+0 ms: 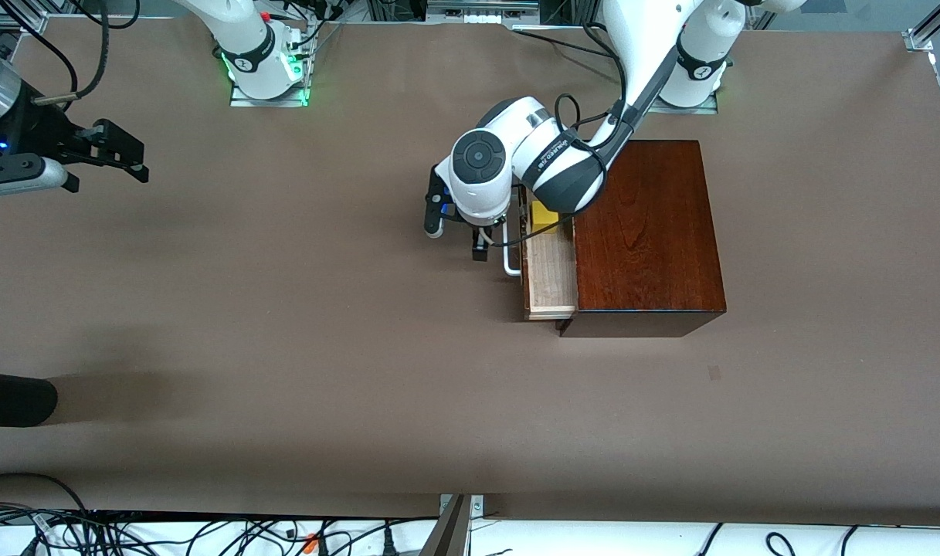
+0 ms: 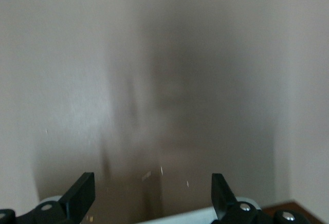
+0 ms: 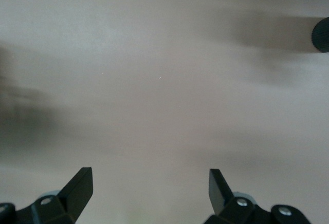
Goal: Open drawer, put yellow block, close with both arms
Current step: 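Push the drawer shut into the box with the left gripper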
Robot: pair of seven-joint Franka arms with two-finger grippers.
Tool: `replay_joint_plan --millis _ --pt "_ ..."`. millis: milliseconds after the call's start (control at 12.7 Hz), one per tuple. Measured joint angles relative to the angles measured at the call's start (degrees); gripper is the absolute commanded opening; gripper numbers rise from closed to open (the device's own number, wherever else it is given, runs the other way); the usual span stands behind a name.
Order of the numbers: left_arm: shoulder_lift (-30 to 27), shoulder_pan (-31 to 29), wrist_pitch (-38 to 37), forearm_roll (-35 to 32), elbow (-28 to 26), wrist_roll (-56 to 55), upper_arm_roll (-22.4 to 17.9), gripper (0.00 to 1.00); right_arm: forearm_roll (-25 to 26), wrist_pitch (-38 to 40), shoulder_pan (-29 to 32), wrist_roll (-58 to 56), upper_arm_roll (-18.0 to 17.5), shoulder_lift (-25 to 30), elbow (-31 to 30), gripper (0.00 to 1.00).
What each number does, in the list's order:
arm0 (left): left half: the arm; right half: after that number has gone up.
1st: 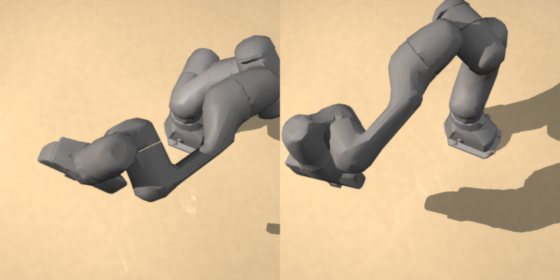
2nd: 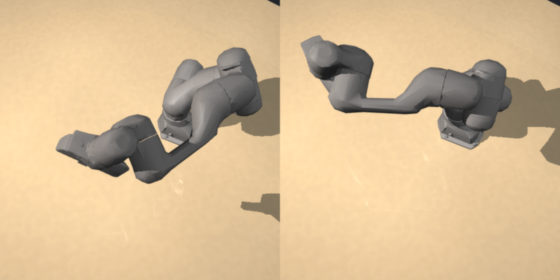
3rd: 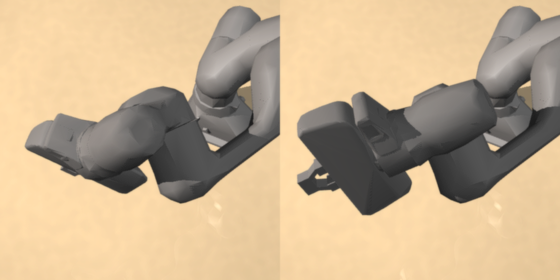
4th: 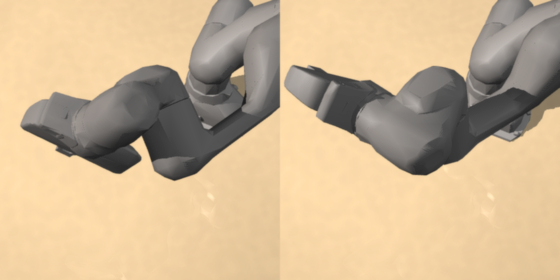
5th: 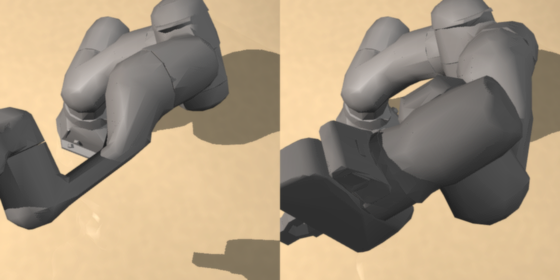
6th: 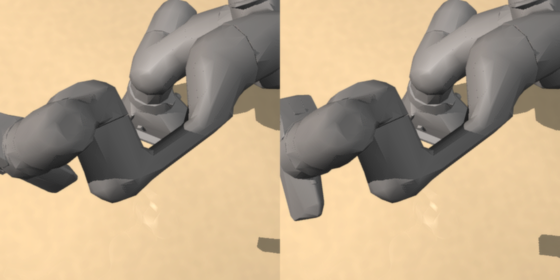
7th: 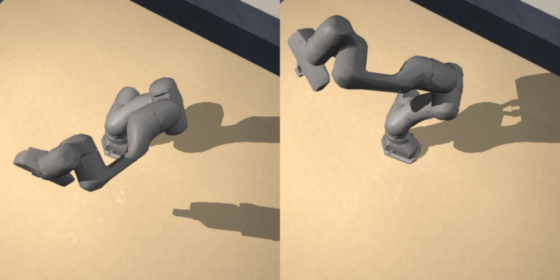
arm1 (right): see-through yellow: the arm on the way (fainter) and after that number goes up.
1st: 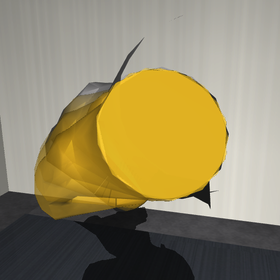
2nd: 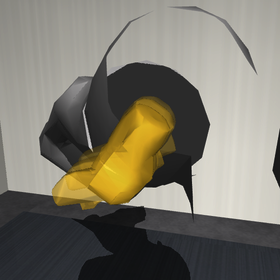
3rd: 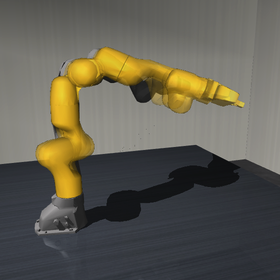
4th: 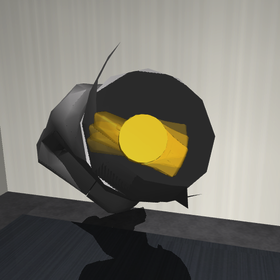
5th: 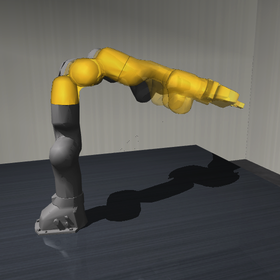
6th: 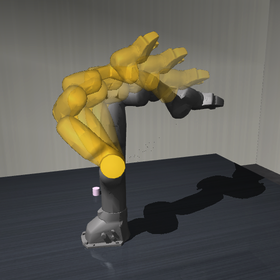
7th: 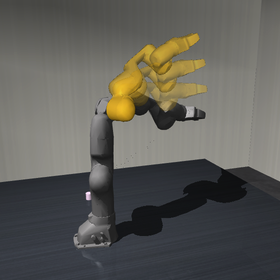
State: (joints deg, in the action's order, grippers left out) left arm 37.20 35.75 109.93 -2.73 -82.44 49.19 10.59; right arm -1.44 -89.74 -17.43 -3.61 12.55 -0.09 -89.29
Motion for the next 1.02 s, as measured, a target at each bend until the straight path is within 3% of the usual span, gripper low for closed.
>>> replay_joint_plan --millis 1023 --pt "-0.1 -0.7 -7.8 -8.1 1.0 0.5 0.1 1.0 0.1 0.0 0.2 0.0 0.2 -0.4 0.7 1.0"
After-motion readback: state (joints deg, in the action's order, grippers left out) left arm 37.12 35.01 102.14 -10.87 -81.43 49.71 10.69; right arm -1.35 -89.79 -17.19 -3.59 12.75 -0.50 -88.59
